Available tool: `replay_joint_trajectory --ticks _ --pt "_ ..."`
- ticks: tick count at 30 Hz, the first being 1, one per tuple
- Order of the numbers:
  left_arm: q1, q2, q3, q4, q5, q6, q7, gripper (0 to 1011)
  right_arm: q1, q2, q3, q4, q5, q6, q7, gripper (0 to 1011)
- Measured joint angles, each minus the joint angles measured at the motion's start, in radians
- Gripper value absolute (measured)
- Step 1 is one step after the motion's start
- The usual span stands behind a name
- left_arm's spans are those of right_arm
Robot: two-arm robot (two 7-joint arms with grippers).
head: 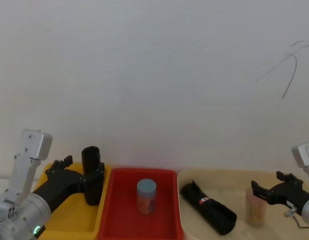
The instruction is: Pick up the garbage bag with the one hand and transfer it to the other hand.
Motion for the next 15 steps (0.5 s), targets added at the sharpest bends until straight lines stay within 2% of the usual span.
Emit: replay_joint_trajectory --ticks 6,15 --pt "0.0 0.0 0.0 0.0 0.0 0.0 0.0 1002 -0.001 0.001 -0.001 0.009 -0.007 -0.002 -0.001 994" --pt "-0.001 0.0 0.001 0.0 0.001 -0.001 -0.003 1002 -0.02 -0.004 0.014 -0.02 -0.002 -0.03 0.0 1001"
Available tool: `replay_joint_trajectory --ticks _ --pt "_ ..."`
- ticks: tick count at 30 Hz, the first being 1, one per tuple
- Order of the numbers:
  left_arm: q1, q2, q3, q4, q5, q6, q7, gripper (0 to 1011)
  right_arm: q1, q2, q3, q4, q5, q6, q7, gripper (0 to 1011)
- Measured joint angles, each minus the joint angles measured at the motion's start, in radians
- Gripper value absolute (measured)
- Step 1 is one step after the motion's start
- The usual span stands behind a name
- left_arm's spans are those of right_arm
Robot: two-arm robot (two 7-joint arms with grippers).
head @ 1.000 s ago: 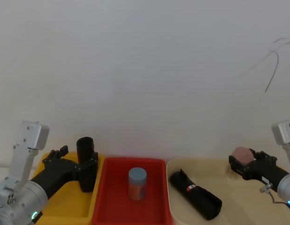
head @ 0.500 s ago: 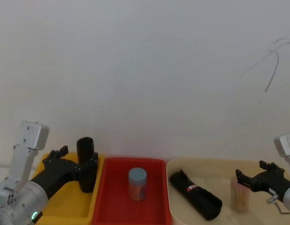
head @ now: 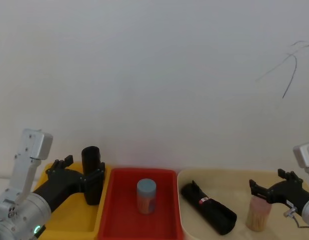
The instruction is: Pick up the garbage bag with the one hand and transfer it to the other hand.
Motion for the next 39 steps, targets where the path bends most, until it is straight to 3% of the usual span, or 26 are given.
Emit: replay_joint_trajectory --ticks 8,21,39 --pt "-0.012 0.002 0.012 0.013 0.002 -0.014 -0.046 1002 -0.038 -0.013 0.024 -0.059 0.016 -0.057 0.0 1001" --pt "-0.051 -0.004 0.052 0.056 0.01 -0.033 -0.145 1002 -0.156 -0.048 0.048 -0.209 0.06 -0.189 0.033 1001" --pt "-0.07 -0.01 0.072 0.079 0.016 -0.04 -0.191 1002 -0.229 -0.054 0.021 -0.308 0.095 -0.225 0.094 1001"
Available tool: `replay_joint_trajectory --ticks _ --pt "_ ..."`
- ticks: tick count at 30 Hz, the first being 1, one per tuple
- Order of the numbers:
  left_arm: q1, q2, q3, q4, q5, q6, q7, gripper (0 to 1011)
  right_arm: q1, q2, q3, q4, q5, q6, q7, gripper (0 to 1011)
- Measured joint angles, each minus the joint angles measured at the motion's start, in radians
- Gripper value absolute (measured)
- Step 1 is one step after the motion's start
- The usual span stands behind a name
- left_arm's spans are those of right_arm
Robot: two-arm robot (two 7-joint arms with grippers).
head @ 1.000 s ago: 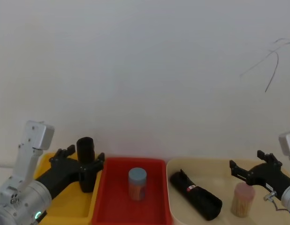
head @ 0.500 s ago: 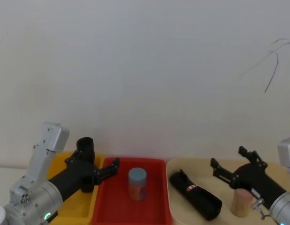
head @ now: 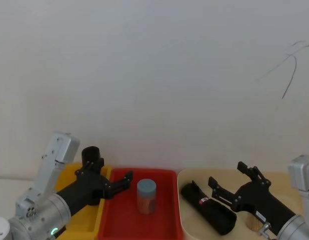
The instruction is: Pick up the garbage bag with the one hand and transfer it to the other hand.
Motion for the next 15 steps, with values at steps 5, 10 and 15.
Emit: replay_joint_trajectory --ticks 5,10,15 --pt "-0.002 0.0 0.002 0.002 0.0 0.0 -0.005 1001 -0.009 0.0 -0.004 -0.013 0.003 -0.004 0.007 1000" --pt "-0.004 -0.001 0.004 0.004 0.001 -0.001 -0.009 1002 -0.015 -0.001 -0.007 -0.019 0.006 -0.005 0.012 1000" --pt "-0.004 -0.001 0.005 0.005 0.002 -0.002 -0.011 1002 -0.019 -0.001 -0.008 -0.024 0.008 -0.007 0.014 1001"
